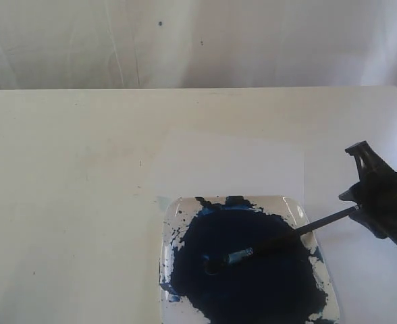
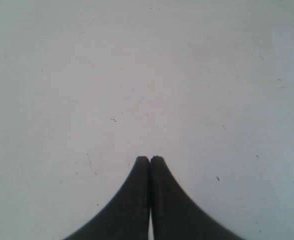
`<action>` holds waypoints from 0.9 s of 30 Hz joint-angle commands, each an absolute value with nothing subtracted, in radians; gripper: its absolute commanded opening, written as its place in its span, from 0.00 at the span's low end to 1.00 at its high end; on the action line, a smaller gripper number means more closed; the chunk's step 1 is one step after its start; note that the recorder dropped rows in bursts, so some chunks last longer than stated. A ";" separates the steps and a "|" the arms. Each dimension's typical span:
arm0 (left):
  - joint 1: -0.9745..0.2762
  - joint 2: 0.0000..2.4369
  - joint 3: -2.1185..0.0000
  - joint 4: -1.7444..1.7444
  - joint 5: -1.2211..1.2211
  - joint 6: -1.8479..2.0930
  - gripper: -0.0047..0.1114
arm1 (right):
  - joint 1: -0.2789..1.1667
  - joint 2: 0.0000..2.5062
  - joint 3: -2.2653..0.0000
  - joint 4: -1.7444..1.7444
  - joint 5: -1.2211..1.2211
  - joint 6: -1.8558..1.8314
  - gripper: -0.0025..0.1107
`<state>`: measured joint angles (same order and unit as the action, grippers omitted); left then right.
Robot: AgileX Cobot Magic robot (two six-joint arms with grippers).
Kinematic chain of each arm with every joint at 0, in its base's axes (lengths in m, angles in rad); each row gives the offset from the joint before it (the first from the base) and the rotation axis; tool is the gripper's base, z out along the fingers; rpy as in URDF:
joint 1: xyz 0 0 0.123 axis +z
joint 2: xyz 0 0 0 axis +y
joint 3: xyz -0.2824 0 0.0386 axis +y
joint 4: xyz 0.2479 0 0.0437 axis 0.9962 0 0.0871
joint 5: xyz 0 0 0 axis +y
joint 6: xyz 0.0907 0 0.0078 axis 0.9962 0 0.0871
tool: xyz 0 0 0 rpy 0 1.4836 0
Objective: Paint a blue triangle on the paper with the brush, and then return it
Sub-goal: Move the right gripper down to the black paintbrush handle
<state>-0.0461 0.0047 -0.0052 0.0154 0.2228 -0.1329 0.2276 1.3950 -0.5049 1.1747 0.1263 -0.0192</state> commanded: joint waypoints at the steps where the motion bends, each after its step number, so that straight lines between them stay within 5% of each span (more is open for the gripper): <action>1: -0.051 0.000 0.000 0.013 0.225 -0.132 0.04 | 0.228 1.443 -0.516 1.198 0.135 -0.029 0.30; 27: -0.051 0.000 0.000 0.013 0.225 -0.132 0.04 | 0.228 1.607 -0.592 1.234 0.157 -0.029 0.30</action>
<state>-0.0461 0.0047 -0.0052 0.0154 0.2228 -0.1329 0.2276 1.5954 -0.5865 1.2334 0.1564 -0.0192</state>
